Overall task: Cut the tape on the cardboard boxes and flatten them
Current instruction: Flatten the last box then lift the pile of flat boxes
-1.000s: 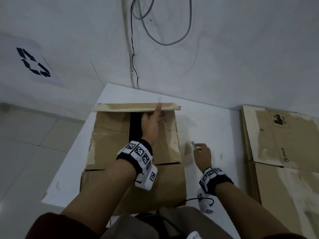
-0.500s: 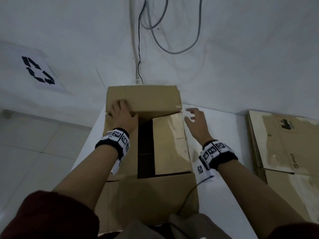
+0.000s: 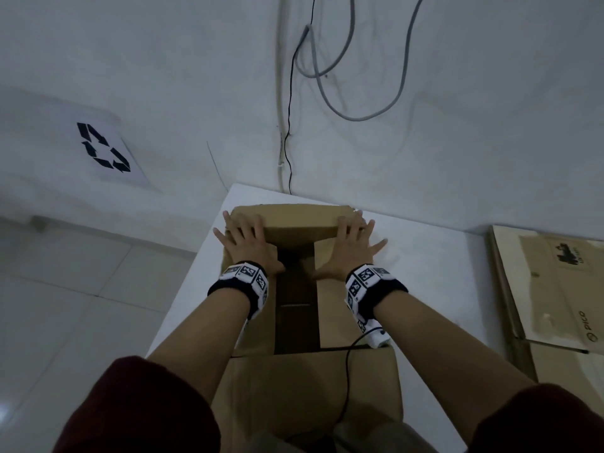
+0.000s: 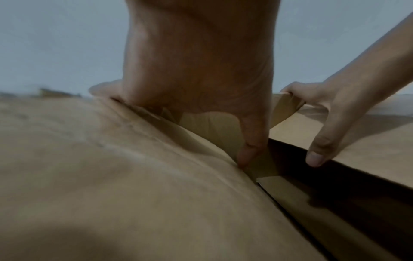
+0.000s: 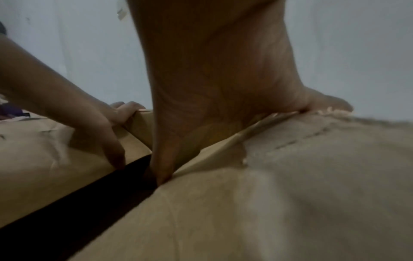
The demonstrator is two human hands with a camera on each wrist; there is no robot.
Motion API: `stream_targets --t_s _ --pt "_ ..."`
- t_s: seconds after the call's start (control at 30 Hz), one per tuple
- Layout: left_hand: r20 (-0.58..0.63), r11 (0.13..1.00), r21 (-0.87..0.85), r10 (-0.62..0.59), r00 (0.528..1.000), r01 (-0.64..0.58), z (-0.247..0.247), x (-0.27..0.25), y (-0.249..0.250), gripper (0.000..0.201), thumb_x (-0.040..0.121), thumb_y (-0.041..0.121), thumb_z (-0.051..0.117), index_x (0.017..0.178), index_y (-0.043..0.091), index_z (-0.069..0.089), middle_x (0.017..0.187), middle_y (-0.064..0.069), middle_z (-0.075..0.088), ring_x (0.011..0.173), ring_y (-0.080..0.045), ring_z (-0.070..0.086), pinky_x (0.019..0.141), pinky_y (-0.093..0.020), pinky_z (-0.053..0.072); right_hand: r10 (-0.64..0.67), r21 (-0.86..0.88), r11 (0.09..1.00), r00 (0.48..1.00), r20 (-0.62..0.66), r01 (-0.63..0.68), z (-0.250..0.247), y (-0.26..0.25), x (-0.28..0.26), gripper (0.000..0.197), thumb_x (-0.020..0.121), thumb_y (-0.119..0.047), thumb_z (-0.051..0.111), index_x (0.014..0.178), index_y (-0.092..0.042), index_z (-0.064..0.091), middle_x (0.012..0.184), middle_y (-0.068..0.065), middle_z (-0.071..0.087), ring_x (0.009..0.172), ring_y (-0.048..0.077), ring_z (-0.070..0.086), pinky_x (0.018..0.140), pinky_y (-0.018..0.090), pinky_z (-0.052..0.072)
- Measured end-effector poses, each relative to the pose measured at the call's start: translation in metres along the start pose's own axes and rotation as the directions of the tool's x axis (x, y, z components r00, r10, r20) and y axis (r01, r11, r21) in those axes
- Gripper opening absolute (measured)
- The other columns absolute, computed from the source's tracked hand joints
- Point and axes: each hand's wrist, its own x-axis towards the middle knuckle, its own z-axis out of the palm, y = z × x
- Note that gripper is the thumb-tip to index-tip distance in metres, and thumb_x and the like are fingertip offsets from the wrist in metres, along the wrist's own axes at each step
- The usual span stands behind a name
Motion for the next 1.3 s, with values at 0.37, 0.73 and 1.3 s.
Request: stream_targets --t_s 0.37,0.73,1.3 --pt "0.103 0.977 -0.138 -0.150 0.983 0.164 0.001 -0.061 0.007 0.148 0.061 0.066 0.075 0.141 0.013 -0.038 0.145 -0.031 -0.037 0.136 -0.049 -0.030 0.107 -0.071 -0.011 -0.144 0.780 0.624 0.988 0.050 0.051 -0.038 0.043 -0.026 0.096 0.080 -0.059 0.068 0.155 -0.022 0.021 0.163 0.001 0.003 0.148 0.025 0.011 0.113 0.043 0.023" --pt "0.085 0.429 -0.903 0.155 0.984 0.010 -0.063 -0.114 -0.086 0.062 0.091 0.048 0.052 0.143 0.017 0.040 0.145 -0.011 0.045 0.126 -0.032 0.048 0.107 -0.047 0.038 -0.057 0.900 0.435 0.996 0.067 -0.035 -0.041 0.194 -0.109 0.047 0.097 -0.010 0.057 0.141 -0.018 0.044 0.130 0.015 0.060 0.110 0.029 0.060 0.094 0.048 0.049" --pt "0.243 0.738 -0.640 -0.070 0.968 0.213 0.075 -0.185 -0.123 0.064 0.087 0.056 0.047 0.138 0.018 0.046 0.146 -0.021 0.039 0.131 -0.039 0.040 0.111 -0.050 0.032 -0.082 0.797 0.589 0.991 -0.103 0.131 0.075 0.100 -0.200 0.055 0.106 -0.019 0.036 0.157 -0.019 0.015 0.160 0.001 0.025 0.147 0.016 0.023 0.105 0.008 0.011"
